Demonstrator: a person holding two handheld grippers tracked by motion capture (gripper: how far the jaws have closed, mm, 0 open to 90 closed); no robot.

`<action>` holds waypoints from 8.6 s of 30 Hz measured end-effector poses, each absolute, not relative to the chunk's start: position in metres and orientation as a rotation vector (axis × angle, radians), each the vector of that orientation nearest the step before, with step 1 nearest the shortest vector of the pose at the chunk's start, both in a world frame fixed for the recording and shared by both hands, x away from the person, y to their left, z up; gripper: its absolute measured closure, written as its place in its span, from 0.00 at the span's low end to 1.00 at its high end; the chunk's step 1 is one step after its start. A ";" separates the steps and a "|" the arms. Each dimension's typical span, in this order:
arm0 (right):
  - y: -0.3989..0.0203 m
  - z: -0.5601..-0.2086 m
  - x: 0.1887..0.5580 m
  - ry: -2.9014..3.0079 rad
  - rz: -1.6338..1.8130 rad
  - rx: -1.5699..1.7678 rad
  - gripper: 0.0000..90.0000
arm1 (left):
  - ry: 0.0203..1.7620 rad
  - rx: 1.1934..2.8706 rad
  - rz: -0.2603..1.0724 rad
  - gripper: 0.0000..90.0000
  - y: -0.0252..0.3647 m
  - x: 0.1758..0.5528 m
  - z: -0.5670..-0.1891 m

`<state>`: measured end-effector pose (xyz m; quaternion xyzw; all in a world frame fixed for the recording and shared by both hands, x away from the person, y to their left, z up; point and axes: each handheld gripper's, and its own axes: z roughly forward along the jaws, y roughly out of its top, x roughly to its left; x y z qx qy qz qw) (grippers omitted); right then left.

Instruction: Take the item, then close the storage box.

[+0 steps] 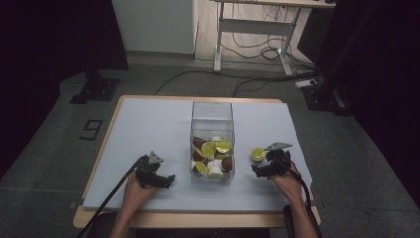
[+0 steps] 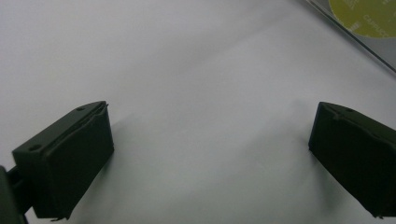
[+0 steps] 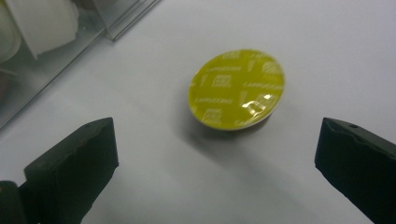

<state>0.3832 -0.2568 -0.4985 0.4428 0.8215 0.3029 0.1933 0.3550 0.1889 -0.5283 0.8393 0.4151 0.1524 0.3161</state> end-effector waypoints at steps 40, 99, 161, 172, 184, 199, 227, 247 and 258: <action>-0.256 -0.523 0.376 2.407 0.756 1.321 0.00 | 1.092 2.211 0.401 0.00 0.189 0.355 -0.528; -0.216 -0.471 0.338 2.575 1.085 0.911 0.37 | 0.682 2.167 0.310 0.35 0.148 0.324 -0.485; -0.200 -0.453 0.326 2.571 1.149 0.801 0.82 | 0.616 2.083 0.328 0.72 0.136 0.336 -0.482; -0.186 -0.453 0.329 2.585 1.215 0.787 0.83 | 0.680 2.052 0.357 0.72 0.132 0.341 -0.485; -0.164 -0.452 0.340 2.591 1.246 0.767 0.86 | 0.696 2.053 0.357 0.70 0.131 0.342 -0.486; -0.153 -0.451 0.343 2.557 1.212 0.720 0.88 | 0.690 2.113 0.381 0.63 0.129 0.341 -0.491; -0.145 -0.452 0.357 2.463 1.155 0.769 0.88 | 0.866 2.235 0.302 0.00 0.135 0.356 -0.522; -0.142 -0.454 0.372 2.465 1.148 0.780 0.87 | 0.893 2.281 0.324 0.00 0.136 0.359 -0.529; -0.137 -0.458 0.381 2.457 1.119 0.799 0.87 | 0.893 2.283 0.326 0.00 0.136 0.359 -0.529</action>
